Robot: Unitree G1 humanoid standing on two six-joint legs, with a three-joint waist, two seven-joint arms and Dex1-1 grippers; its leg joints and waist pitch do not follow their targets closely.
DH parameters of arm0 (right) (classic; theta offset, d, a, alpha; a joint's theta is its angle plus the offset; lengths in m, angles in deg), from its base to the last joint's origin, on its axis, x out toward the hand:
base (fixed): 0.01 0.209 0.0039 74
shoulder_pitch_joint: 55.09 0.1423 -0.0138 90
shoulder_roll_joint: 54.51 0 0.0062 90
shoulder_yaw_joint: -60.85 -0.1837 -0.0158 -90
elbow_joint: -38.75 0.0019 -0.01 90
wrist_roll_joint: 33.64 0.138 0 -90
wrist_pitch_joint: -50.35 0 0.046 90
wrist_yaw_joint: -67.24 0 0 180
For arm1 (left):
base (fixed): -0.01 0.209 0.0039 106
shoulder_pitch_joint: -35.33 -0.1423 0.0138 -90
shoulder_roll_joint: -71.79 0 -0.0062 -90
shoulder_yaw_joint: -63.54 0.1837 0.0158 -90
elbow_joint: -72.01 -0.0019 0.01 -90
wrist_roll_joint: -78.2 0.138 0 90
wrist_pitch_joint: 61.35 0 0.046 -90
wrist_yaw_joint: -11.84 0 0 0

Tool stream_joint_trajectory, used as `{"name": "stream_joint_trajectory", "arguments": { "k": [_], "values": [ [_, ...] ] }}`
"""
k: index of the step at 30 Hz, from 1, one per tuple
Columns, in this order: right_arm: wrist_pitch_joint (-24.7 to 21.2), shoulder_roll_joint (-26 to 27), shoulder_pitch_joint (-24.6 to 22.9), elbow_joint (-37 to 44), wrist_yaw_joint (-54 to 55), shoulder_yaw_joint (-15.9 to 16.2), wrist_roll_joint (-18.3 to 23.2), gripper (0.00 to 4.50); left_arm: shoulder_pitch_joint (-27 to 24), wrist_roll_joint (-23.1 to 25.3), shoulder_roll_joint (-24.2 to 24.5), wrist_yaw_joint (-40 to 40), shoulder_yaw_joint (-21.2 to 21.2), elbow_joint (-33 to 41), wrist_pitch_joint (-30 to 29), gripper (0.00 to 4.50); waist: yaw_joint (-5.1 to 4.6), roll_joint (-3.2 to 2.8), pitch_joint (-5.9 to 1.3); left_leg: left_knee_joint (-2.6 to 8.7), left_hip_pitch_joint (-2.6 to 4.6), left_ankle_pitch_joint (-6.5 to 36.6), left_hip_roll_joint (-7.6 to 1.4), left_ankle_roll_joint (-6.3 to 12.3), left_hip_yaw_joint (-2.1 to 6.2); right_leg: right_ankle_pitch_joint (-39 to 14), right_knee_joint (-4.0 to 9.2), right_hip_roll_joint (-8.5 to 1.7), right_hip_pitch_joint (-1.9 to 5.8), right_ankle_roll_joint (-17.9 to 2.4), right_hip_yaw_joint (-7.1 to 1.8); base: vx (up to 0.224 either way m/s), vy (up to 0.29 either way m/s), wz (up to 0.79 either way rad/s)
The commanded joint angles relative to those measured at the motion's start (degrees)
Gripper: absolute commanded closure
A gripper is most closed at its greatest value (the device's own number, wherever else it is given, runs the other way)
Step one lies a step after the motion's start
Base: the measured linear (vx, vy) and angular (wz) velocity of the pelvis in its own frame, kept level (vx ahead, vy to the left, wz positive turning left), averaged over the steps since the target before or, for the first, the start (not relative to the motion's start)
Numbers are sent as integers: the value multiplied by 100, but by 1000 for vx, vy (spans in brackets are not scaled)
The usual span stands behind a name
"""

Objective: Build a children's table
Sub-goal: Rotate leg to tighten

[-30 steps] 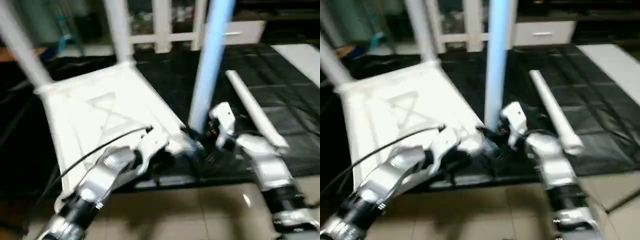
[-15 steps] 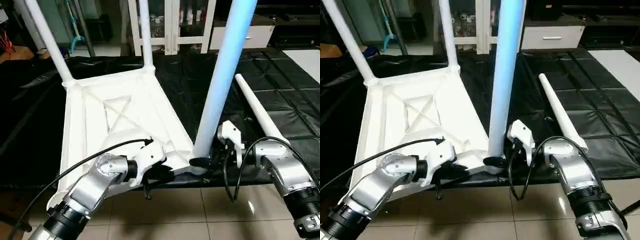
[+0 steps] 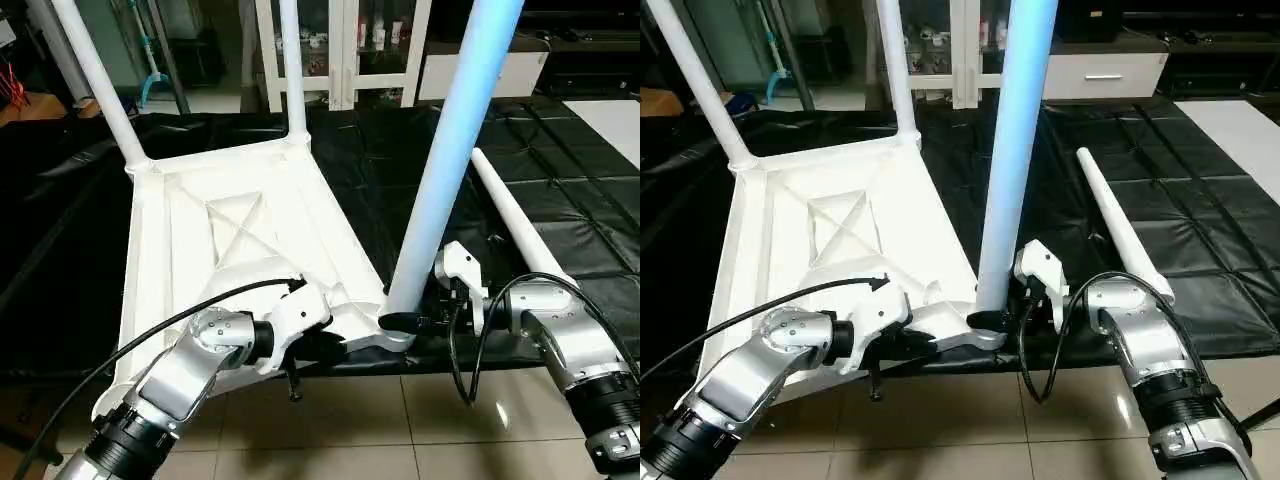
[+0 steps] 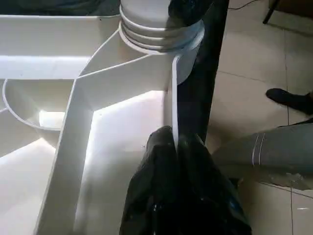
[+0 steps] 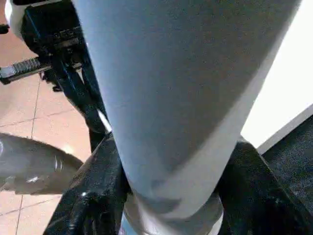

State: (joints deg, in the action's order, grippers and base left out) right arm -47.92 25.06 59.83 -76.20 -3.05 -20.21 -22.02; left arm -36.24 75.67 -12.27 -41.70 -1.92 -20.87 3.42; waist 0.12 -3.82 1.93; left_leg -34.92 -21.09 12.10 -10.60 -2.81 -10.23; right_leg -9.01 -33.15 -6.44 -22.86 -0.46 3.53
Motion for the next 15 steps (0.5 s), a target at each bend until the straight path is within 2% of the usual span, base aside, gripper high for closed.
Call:
{"name": "stream_joint_trajectory", "arguments": {
  "k": [1, 3, 4, 6, 7, 8, 9, 10, 11, 12, 13, 15],
  "values": [
    [-10, 287, 138, -219, 766, -192, -37, 238, 36, 165, -141, 149, 220, -367, -192, 450, -20, 90, -279, 508, 27, 1539, -189, 335, 46, -1967, 385, -131, 207, -1138, -132, 0, 0, 0],
    [65, 426, 158, -358, 1202, -211, -200, 239, 135, 253, -263, 376, 169, -565, -169, 450, -75, 95, -264, 527, 33, 1807, -172, 159, 67, -2390, 423, -130, 188, -982, -115, 0, 0, 0],
    [58, 518, 170, -435, 1458, -231, -269, 239, 208, 299, -347, 517, 132, -697, -151, 450, -87, 99, -263, 531, 34, 1893, -168, 130, 77, -2479, 432, -132, 194, -942, -107, -56, -3, -3],
    [-16, 941, 248, -681, 2624, -351, -511, 242, 526, 438, -710, 1146, -53, -1201, -139, 450, -158, 96, -228, 530, 49, 2178, -143, 68, 74, -2875, 495, -121, 141, -797, -96, 0, 0, 0],
    [-42, 1158, 301, -793, 3264, -428, -636, 242, 690, 500, -886, 1463, -141, -1447, -145, 450, -201, 76, -225, 523, 87, 2383, -120, -33, 105, -3271, 531, -127, 123, -649, -60, -59, 2, -5],
    [-42, 1158, 301, -793, 3264, -428, -636, 243, 690, 500, -886, 1463, -141, -1447, -145, 450, -261, 84, -227, 526, 67, 2495, -100, -95, 144, -3557, 567, -136, 137, -460, -18, -59, 2, -5],
    [-81, 1338, 349, -874, 3822, -498, -743, 244, 831, 552, -1041, 1770, -231, -1655, -141, 450, -318, 105, -207, 536, 13, 2578, -87, -87, 171, -3709, 601, -135, 140, -307, 6, -56, 10, -8],
    [-136, 1635, 448, -1023, 4751, -624, -902, 245, 1058, 607, -1270, 2231, -378, -1979, -110, 450, -351, 61, -197, 532, 41, 2674, -79, -94, 180, -3823, 625, -141, 107, -270, 20, 0, 0, 0],
    [-155, 1750, 488, -1083, 5114, -673, -962, 245, 1144, 630, -1350, 2398, -424, -2100, -89, 450, -428, 66, -203, 504, 54, 2779, -49, -137, 205, -3991, 673, -130, 89, -189, 77, 0, 0, 0],
    [-102, 1942, 545, -1171, 5598, -749, -1017, 247, 1265, 670, -1448, 2621, -470, -2282, -20, 450, -454, 69, -220, 510, 58, 2817, -45, -129, 218, -4015, 690, -131, 107, -153, 101, 0, 0, 0],
    [-47, 2107, 597, -1236, 5886, -779, -1040, 248, 1354, 699, -1515, 2753, -484, -2416, 36, 450, -509, 37, -228, 529, 30, 2830, -52, -100, 241, -3833, 697, -139, 132, -172, 117, 0, 0, 0],
    [139, 2389, 690, -1347, 6172, -776, -1049, 248, 1478, 739, -1628, 2895, -509, -2601, 103, 450, -567, -10, -256, 566, 14, 2875, -78, 3, 270, -3396, 699, -154, 161, -330, 132, 0, 0, 0]
  ]
}}
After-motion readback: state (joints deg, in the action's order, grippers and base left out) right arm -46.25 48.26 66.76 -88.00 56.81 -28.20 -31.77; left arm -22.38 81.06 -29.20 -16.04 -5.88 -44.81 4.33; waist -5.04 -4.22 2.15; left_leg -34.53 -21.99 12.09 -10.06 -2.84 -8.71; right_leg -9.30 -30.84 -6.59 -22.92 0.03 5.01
